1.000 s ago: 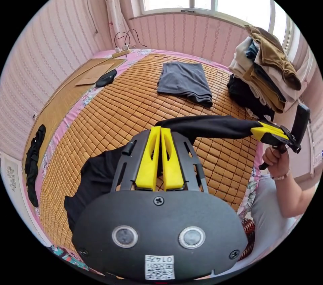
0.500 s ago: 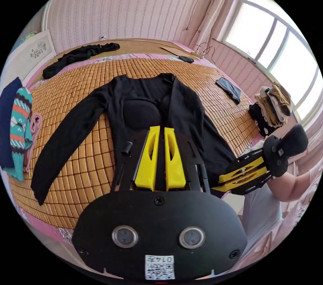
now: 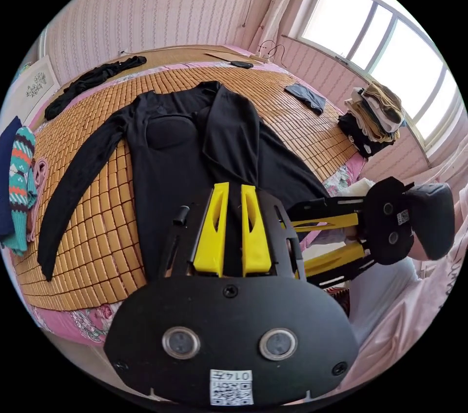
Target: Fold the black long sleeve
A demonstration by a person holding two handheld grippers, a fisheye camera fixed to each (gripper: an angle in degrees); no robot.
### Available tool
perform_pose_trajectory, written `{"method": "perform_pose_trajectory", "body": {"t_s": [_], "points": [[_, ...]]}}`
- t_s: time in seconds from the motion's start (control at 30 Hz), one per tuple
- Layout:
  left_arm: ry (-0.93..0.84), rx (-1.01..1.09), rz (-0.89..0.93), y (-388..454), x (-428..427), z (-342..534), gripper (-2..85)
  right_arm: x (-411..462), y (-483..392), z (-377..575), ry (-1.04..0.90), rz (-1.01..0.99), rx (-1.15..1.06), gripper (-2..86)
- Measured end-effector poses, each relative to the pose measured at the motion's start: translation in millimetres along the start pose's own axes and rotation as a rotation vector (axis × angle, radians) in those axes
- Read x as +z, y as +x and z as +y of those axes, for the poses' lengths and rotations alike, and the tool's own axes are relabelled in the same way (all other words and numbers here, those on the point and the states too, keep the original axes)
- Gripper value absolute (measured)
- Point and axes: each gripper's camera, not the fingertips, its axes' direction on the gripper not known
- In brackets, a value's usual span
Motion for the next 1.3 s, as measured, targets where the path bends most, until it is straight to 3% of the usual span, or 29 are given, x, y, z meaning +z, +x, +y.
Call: {"method": "perform_pose_trajectory", "body": {"t_s": [0.1,0.23,0.27,0.4,0.57,0.83,0.97,1.17,1.3], "points": [[-0.037,0.057,0.052,10.0,25.8,8.4,7.8,-21.2,20.8,15.4,0.055,-0.052,0.138,11.4],[-0.184,0.094,-0.038,12.5,71.9,27.6,4.6,-30.0,69.6,36.6,0.068,0.004,0.345,9.7],[-0.141,0.088,-0.036,9.0,66.8,33.9,0.8,-30.8,89.2,38.8,0.055,0.028,0.394,9.6],[-0.020,-0.035,-0.013,-24.2,38.0,58.4,-0.7,-35.5,167.2,33.6,0.052,0.126,0.545,9.6],[0.095,-0.237,0.086,-77.3,0.2,100.6,-0.9,-38.1,233.8,17.6,0.097,-0.030,0.662,9.3],[0.113,-0.441,0.189,-121.7,2.6,173.5,-0.9,-25.4,233.4,-15.4,0.047,0.033,0.656,8.6],[0.093,-0.459,0.094,-126.7,-2.3,195.9,-0.7,-30.1,244.4,-23.7,0.054,-0.051,0.683,8.6],[0.029,-0.194,0.008,-77.8,14.6,178.2,6.4,-35.0,183.8,-51.1,0.058,-0.120,0.530,8.3],[-0.080,-0.175,-0.023,-69.7,58.1,179.8,4.4,-17.2,167.5,-75.7,0.017,-0.143,0.478,8.2]]}}
